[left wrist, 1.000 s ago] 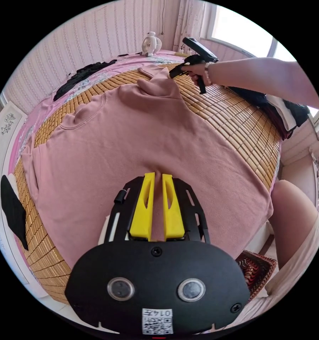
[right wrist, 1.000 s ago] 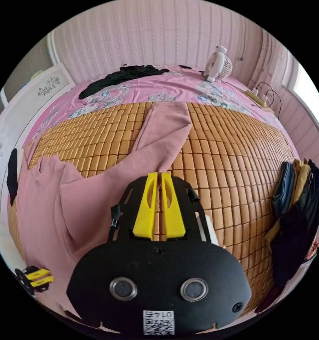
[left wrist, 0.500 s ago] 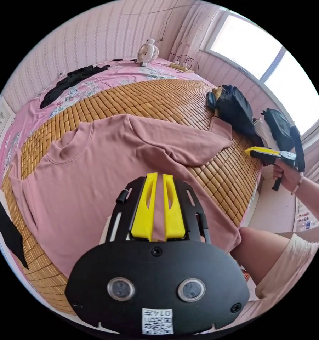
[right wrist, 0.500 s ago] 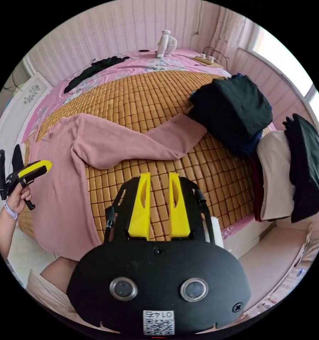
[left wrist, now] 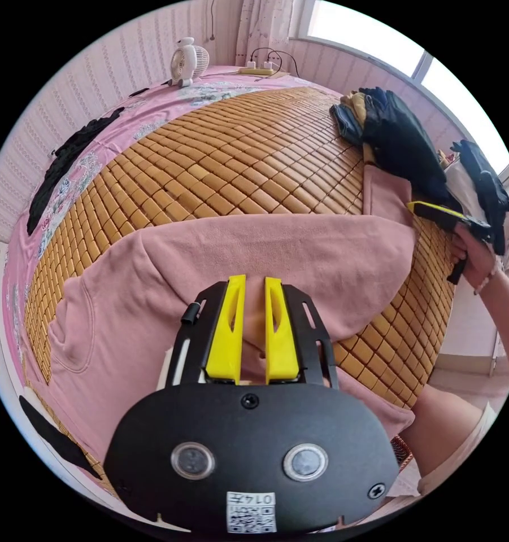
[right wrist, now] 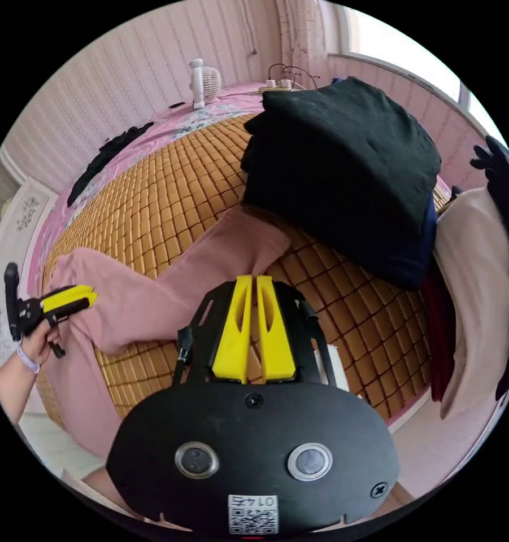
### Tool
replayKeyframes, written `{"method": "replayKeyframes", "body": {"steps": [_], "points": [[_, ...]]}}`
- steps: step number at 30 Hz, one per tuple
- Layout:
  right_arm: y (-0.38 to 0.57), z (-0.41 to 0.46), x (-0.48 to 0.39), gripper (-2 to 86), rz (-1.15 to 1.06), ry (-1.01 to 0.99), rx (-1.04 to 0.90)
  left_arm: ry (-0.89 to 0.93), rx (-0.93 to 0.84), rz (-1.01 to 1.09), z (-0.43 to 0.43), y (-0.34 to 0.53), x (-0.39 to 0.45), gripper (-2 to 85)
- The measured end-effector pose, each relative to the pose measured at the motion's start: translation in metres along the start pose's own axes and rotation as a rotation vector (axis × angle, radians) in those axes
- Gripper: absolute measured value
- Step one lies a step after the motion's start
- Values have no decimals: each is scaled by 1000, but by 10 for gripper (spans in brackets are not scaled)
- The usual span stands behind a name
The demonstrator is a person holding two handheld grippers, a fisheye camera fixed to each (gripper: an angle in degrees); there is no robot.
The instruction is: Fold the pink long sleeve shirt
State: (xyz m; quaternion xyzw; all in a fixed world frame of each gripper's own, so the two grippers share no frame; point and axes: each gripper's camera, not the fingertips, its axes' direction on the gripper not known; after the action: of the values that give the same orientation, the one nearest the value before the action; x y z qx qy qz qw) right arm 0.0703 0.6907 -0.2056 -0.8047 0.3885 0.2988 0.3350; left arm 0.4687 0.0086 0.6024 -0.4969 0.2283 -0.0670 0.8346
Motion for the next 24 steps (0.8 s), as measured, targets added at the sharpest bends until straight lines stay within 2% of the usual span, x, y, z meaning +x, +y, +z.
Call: {"method": "replayKeyframes", "body": {"steps": [2,5,8,10,13,18,21,24], "points": [[17,-24,3,1,4,-67,-50,-20,26,3,2,4,4,55],[43,-70,19,4,136,-325,-129,-28,26,12,3,13,6,49],[36,-102,47,26,279,-395,-27,0,19,-13,-1,17,-1,47],[22,-105,60,59,264,-224,91,22,66,-37,-12,19,-7,46],[11,-79,52,92,194,15,27,-10,156,-51,-33,22,-17,47],[9,-22,13,73,87,63,-76,-47,141,-82,-31,22,-40,49],[5,16,-13,59,7,187,-149,-66,106,-98,-19,22,-51,48],[6,21,-35,51,-88,250,-77,-102,7,-28,6,26,-54,45]]}}
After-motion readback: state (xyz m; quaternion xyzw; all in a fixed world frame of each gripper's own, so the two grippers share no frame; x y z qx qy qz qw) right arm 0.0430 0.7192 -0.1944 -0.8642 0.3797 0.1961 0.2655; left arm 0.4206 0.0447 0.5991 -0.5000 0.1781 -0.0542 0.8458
